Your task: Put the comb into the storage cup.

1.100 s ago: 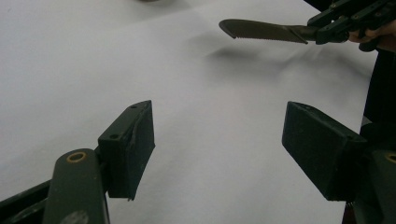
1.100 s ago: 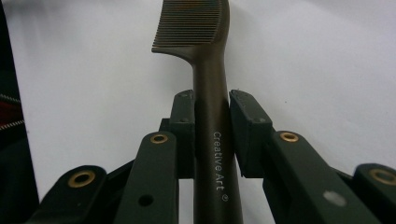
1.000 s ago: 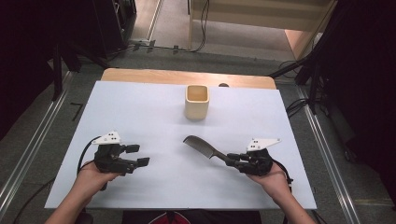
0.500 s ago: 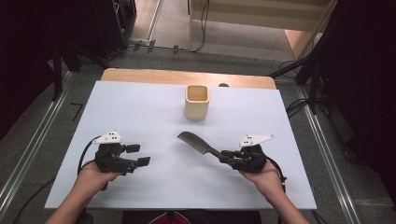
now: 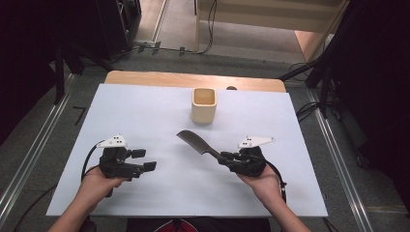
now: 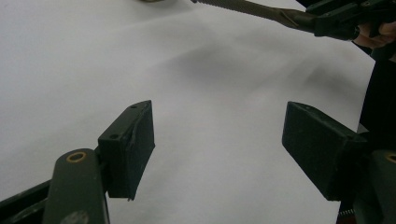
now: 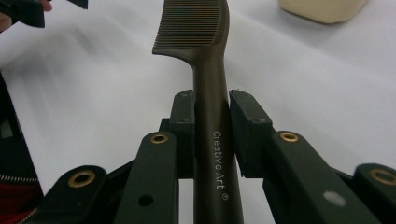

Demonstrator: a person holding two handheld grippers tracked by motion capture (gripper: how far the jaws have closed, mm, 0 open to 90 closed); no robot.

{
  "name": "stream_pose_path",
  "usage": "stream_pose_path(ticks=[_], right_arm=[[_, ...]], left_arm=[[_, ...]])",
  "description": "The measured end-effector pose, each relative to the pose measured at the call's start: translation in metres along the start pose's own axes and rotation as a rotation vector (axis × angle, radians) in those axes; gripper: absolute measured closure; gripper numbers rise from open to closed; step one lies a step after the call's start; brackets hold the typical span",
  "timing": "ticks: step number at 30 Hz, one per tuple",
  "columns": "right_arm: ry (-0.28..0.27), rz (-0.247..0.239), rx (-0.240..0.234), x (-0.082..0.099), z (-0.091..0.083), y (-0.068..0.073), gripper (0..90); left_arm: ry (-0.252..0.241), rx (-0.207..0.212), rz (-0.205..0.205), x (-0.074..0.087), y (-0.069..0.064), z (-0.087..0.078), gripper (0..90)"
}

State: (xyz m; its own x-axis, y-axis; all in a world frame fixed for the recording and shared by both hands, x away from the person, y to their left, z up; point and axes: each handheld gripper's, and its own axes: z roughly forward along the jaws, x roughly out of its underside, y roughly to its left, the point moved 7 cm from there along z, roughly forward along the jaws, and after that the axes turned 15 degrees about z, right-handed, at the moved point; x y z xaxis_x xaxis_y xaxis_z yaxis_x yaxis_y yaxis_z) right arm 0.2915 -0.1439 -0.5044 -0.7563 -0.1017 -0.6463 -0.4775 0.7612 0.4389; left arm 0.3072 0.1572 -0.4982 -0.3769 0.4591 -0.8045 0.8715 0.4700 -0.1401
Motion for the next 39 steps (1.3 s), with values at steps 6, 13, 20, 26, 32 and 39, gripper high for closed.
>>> stream_pose_path(ticks=[6,13,20,26,32,39], right_arm=[[-0.01,0.007,0.021,-0.004,0.006,0.004,70.1],[-0.035,0.008,0.046,-0.008,0.016,0.012,70.1],[-0.068,0.021,0.068,-0.016,0.026,0.023,70.1],[-0.089,0.013,0.088,-0.022,0.035,0.032,70.1],[-0.113,0.023,0.106,-0.03,0.046,0.04,70.1],[-0.146,0.031,0.102,-0.039,0.057,0.047,70.2]], left_arm=[[-0.005,0.004,-0.024,-0.002,0.0,0.001,26.5],[-0.015,0.011,-0.056,-0.005,-0.001,0.002,26.5],[-0.016,0.015,-0.09,-0.009,0.001,0.002,26.5],[-0.017,-0.01,-0.069,-0.014,0.001,0.001,26.1],[-0.032,-0.013,-0.113,-0.021,0.003,0.004,24.2],[-0.027,-0.009,-0.161,-0.027,0.008,0.009,24.3]])
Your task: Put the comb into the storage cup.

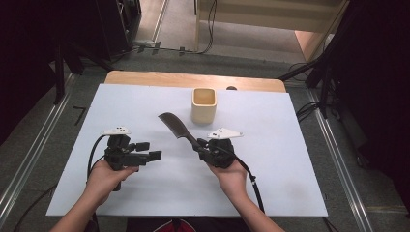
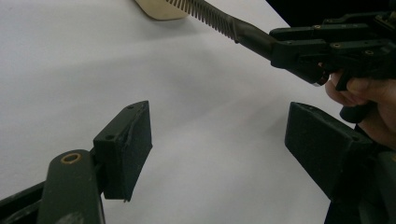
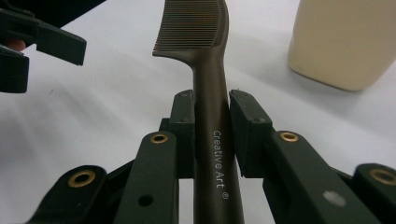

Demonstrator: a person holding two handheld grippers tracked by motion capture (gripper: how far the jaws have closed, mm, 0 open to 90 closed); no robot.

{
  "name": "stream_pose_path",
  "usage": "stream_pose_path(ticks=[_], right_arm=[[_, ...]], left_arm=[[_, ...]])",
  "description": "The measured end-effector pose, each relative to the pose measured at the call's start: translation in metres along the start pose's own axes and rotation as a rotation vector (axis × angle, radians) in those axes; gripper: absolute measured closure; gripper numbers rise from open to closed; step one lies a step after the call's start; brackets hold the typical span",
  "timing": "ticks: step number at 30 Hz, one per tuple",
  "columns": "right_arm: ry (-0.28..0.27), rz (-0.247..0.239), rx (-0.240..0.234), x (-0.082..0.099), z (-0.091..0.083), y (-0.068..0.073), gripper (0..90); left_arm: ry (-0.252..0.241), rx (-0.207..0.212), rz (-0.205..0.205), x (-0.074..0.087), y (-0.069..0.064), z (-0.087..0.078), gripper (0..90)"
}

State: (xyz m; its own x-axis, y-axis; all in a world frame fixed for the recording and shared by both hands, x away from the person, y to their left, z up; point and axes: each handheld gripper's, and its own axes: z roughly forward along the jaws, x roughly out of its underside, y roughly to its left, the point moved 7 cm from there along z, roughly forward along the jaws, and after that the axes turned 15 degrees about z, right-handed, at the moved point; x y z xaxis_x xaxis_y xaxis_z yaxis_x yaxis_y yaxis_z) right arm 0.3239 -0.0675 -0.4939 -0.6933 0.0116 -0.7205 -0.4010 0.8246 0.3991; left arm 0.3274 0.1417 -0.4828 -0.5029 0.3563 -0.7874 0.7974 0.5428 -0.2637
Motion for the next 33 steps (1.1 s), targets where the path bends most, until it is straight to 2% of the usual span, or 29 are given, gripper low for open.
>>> stream_pose_path(ticks=[7,23,27,33], right_arm=[[-0.039,-0.022,0.025,-0.005,0.01,0.006,70.2],[-0.156,0.023,0.054,-0.012,0.036,0.015,70.2],[-0.178,0.033,0.059,-0.013,0.042,0.019,70.1],[-0.224,0.024,0.08,-0.014,0.049,0.023,70.1]], left_arm=[[-0.018,-0.005,-0.039,-0.012,0.004,0.005,24.6],[-0.085,-0.061,-0.093,-0.037,0.02,0.017,25.8],[-0.098,-0.086,-0.106,-0.041,0.025,0.017,25.9],[-0.113,-0.104,-0.125,-0.044,0.032,0.019,25.9]])
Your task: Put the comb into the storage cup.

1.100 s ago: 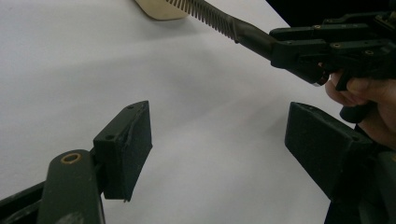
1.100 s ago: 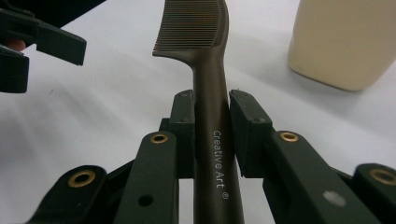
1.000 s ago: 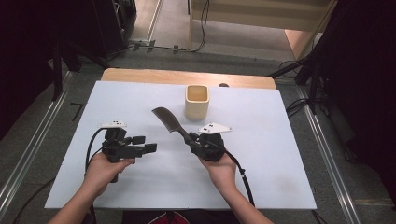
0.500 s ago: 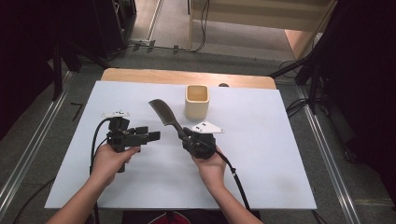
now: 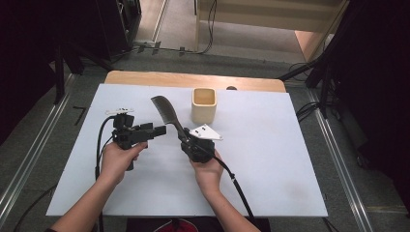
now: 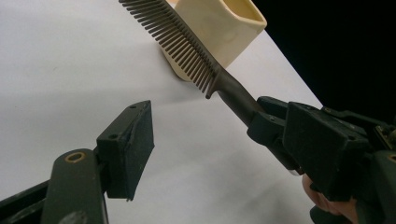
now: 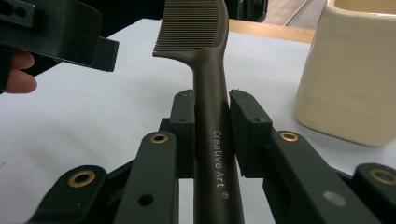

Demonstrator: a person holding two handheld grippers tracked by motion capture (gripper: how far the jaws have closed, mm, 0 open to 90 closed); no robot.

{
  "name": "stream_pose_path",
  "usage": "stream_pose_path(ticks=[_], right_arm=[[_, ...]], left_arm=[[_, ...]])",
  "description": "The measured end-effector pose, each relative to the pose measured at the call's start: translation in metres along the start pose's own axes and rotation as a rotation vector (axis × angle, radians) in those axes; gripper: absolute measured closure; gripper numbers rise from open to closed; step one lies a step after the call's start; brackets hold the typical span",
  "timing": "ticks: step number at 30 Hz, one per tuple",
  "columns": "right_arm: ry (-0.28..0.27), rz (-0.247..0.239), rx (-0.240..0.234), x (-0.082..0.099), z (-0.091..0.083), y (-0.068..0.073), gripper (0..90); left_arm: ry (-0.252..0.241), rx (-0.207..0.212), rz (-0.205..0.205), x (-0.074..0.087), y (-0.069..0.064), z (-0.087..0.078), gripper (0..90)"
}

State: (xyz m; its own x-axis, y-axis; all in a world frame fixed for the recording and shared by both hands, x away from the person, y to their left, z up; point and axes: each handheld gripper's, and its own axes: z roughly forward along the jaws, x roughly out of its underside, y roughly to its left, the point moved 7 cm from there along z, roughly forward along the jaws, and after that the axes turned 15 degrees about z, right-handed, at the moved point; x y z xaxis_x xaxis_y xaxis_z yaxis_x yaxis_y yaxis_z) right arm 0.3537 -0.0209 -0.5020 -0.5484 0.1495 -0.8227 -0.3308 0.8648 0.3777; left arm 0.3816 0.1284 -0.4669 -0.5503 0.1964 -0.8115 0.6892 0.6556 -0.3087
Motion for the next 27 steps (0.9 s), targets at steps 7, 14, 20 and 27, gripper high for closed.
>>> stream_pose_path(ticks=[7,14,20,27], right_arm=[[-0.072,0.028,0.005,-0.003,0.006,0.003,70.1],[-0.112,0.035,-0.011,-0.008,0.007,0.013,70.1],[-0.134,0.057,-0.024,-0.008,0.007,0.017,70.1],[-0.147,0.084,-0.032,-0.01,0.007,0.018,70.1]], left_arm=[[-0.036,-0.019,-0.023,-0.007,0.005,0.007,26.0],[-0.072,-0.021,-0.048,-0.018,0.004,0.015,27.3],[-0.079,-0.029,-0.049,-0.022,0.0,0.022,27.8],[-0.088,-0.026,-0.072,-0.025,-0.002,0.029,28.8]])
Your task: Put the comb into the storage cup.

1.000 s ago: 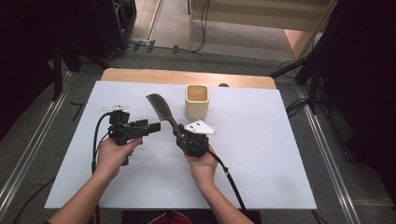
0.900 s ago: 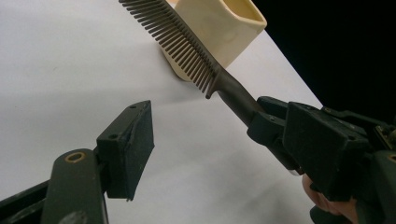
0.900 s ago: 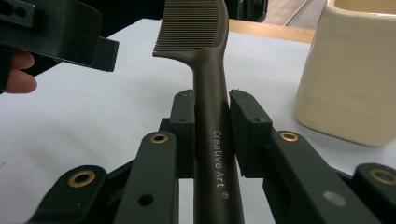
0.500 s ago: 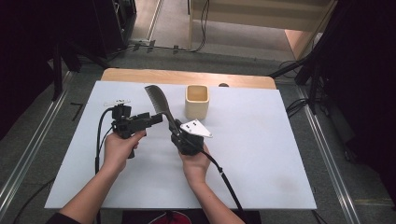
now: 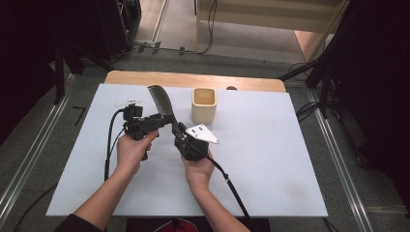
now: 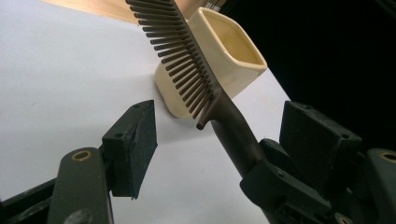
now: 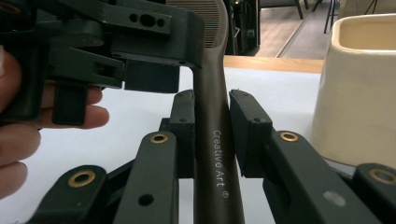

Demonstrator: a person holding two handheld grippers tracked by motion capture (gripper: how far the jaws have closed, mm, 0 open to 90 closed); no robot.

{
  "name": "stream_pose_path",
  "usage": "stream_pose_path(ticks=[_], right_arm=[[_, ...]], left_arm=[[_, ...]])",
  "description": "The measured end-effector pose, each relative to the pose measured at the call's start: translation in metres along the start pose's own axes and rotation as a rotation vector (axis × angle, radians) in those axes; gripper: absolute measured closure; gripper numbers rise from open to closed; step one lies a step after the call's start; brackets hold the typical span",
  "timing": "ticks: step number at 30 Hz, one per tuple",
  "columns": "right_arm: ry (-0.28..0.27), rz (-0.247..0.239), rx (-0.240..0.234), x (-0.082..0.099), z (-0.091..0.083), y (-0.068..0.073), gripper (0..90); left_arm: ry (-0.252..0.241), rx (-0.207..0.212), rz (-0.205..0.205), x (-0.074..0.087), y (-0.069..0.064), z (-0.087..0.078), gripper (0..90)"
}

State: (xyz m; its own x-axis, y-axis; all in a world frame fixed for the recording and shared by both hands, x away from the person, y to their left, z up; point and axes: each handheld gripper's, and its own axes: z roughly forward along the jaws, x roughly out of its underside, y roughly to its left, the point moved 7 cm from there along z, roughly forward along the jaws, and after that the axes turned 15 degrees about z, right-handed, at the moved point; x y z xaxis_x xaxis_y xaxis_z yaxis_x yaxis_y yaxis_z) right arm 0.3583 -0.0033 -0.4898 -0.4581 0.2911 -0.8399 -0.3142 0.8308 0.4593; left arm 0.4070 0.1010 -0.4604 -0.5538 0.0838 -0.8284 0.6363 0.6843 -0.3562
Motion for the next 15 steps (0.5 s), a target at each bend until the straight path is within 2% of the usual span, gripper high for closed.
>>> stream_pose_path(ticks=[11,15], right_arm=[[-0.022,0.014,-0.007,-0.0003,0.0003,0.0027,70.1],[-0.023,0.013,-0.002,0.0005,0.0007,0.0025,70.0]], left_arm=[[0.001,0.002,-0.039,-0.0027,-0.0056,0.0076,37.7],[-0.007,-0.004,-0.068,-0.0036,-0.0035,0.0077,44.9]])
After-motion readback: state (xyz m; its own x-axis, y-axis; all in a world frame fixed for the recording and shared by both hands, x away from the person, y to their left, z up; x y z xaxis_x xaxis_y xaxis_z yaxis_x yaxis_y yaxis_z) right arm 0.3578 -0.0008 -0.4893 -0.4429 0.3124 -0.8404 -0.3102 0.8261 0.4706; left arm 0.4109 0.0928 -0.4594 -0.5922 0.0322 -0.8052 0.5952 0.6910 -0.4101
